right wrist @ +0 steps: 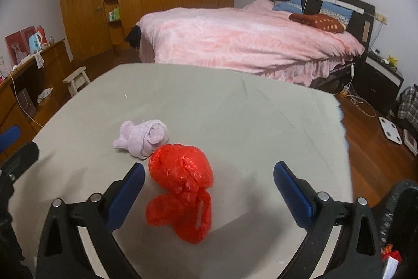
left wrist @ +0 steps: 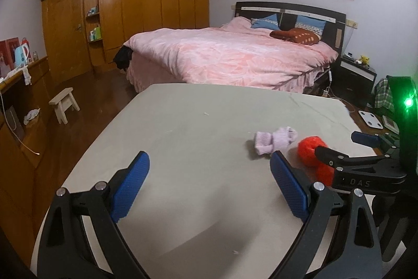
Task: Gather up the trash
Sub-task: 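Move both open tools back over the table to the red bag and pink sock, then close the right tool on the red plastic bag and lift it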
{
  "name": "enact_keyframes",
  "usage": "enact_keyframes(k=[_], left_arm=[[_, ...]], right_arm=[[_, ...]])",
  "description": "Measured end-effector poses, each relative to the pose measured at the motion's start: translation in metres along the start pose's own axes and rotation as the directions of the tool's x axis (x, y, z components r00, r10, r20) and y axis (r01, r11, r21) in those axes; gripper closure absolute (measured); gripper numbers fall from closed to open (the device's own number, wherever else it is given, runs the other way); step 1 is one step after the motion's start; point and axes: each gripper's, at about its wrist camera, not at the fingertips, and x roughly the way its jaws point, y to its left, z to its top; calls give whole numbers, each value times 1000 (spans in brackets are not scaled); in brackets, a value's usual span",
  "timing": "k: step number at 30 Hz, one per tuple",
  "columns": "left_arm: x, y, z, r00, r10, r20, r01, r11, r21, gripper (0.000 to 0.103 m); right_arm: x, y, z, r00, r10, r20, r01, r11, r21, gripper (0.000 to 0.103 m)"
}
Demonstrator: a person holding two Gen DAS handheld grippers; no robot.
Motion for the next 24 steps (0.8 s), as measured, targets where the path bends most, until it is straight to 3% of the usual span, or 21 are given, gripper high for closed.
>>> enact_keyframes(k=[4,13,17,24], left_arm=[[7,8,1,1000,19,-9,-19,1000,-15,12],[20,4,5,1000,8,-18,-8,1000,-19,12],[27,-6,9,1000,-14,-21,14,1000,-15,12],[47,-37,23,997,-77,-24,77,997,7,12]], right_arm=[[15,2,3,998,21,-54,-21,1000,6,12],[26,7,0,988,84,-130,-85,996,-1,54],[21,0,2,988,98,-119,-98,995,8,57],[7,-34,19,997,45,-70,-43,998,34,57]])
